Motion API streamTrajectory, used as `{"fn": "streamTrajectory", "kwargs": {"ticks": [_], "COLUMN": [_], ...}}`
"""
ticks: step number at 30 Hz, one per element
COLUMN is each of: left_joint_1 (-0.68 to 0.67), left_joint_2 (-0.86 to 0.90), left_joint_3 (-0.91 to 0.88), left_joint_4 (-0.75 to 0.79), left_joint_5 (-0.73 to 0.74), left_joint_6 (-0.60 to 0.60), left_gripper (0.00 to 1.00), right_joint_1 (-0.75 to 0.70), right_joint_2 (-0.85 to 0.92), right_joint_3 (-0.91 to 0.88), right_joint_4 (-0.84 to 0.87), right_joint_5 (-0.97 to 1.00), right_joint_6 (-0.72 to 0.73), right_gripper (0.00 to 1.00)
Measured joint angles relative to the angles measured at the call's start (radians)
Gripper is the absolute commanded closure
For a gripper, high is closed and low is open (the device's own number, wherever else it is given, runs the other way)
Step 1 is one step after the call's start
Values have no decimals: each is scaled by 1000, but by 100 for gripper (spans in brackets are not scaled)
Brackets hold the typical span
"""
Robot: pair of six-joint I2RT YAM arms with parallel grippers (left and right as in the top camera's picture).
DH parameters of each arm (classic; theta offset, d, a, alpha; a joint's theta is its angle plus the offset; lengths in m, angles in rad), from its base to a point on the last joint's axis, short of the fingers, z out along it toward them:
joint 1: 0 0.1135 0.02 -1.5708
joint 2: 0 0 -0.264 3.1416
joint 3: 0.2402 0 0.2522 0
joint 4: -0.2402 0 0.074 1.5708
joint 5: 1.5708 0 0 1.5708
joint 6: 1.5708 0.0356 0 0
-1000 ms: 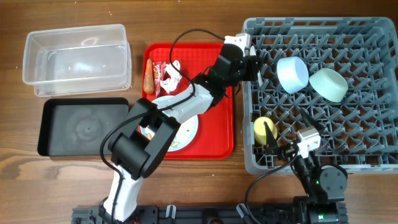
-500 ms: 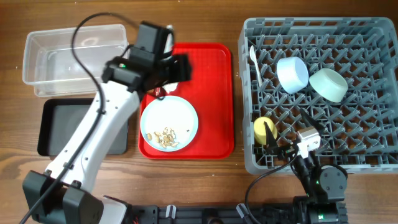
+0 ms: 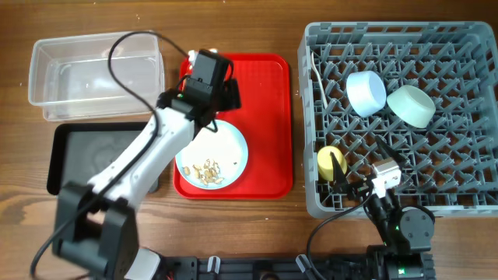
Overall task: Sort waste into correct bins and load items into the dishwasher rack
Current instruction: 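Grasp the white tissue with the left gripper, then carry the tissue left and drop it into the clear bin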
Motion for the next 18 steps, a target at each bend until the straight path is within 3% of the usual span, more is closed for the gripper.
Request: {"fn": "streamTrajectory", "kwargs": {"ticks": [2,5,7,8,9,10,15,18], "left_joint_1": [3,5,5,5,6,6,6,10], "left_joint_2": [91,206,242,253,258,259,233,105], "left_joint_3": [-4,-13,-23,-26,-27,-27,-26,-26], "left_joint_4": [95,171,185,195,206,220,167,79], "left_joint_5": [-19,-39,-56,-68,-78,-89,-69,-42], "left_joint_6": [37,67,77,79,83,88,96,85], "left_gripper": [34,33,42,55,85,96,96,96], "right_joint_1": [0,0,0,0,0,0,0,0], "right_joint_2": [0,0,0,0,0,0,0,0], "right_joint_3": [0,0,0,0,0,0,0,0], "right_joint_4": [0,0,0,0,0,0,0,0], "right_joint_5": [0,0,0,0,0,0,0,0], "right_joint_6": [0,0,0,0,0,0,0,0], "right_gripper": [0,0,0,0,0,0,0,0]}}
